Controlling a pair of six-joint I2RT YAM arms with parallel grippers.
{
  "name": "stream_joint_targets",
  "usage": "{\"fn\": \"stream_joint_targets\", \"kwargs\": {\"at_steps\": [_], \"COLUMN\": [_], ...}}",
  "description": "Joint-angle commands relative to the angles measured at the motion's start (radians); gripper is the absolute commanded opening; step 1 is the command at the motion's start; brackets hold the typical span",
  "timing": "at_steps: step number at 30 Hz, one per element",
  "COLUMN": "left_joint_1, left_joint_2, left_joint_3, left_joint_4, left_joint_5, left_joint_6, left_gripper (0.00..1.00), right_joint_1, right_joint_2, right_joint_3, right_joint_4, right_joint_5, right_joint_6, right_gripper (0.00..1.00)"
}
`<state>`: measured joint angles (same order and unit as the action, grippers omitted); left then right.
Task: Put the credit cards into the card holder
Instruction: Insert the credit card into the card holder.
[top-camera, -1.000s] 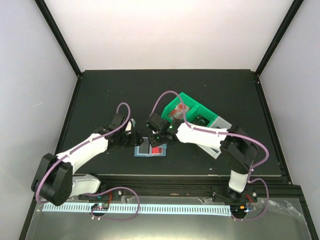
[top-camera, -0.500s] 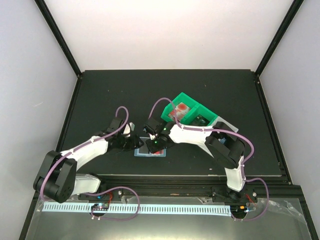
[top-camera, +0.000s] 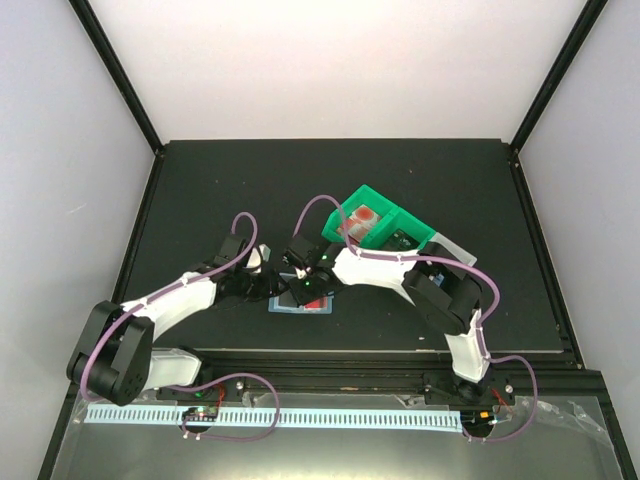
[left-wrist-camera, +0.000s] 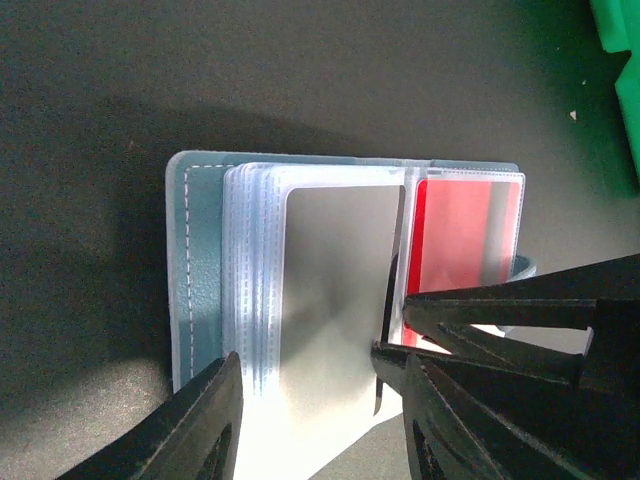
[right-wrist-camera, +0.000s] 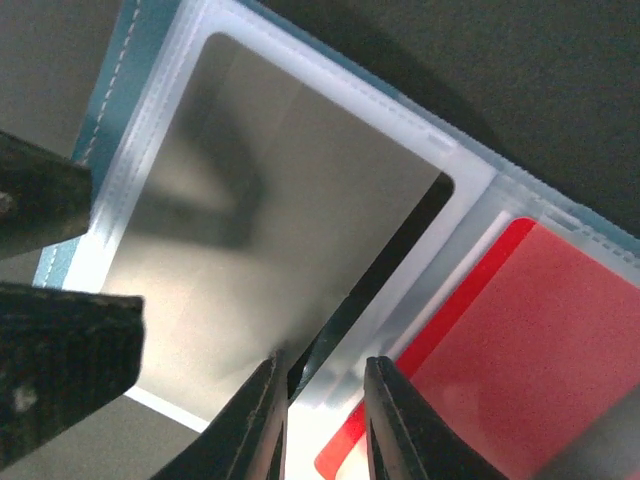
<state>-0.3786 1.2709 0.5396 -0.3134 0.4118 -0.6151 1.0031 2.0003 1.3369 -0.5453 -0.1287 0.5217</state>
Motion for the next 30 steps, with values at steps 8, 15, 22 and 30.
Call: {"fn": "stream_joint_targets", "kwargs": {"at_steps": [8,15,22,30], "left_joint_1": [0.009,0.009,0.009,0.009], "left_joint_2": [-0.040,0.004,0.022,0.016], "left_joint_3": [0.014,0.007,0.006,0.002], "left_joint_4": [-0.005,0.037,0.047,0.053], "left_joint_5": [0.003,0.060,0.066,0.089], "left_joint_6": [0.012,0.019,0.018,0.015], "left_gripper": [0.45,0.45,0.43,0.41], "right_joint_1": [0.000,0.000,0.000,0.000], "right_joint_2": [0.075,0.088,0.099,0.102], "right_joint_3": [0.005,-0.001,-0.008,-0.014], "right_joint_4": [-0.081,-0.071,-0.065,-0.060], "right_joint_5": [0.106,0.102,0.097,0.098], "right_joint_6": [0.001,0.004,0.005,0.009], "right_gripper": [0.20,0.15,0.07,0.06]}}
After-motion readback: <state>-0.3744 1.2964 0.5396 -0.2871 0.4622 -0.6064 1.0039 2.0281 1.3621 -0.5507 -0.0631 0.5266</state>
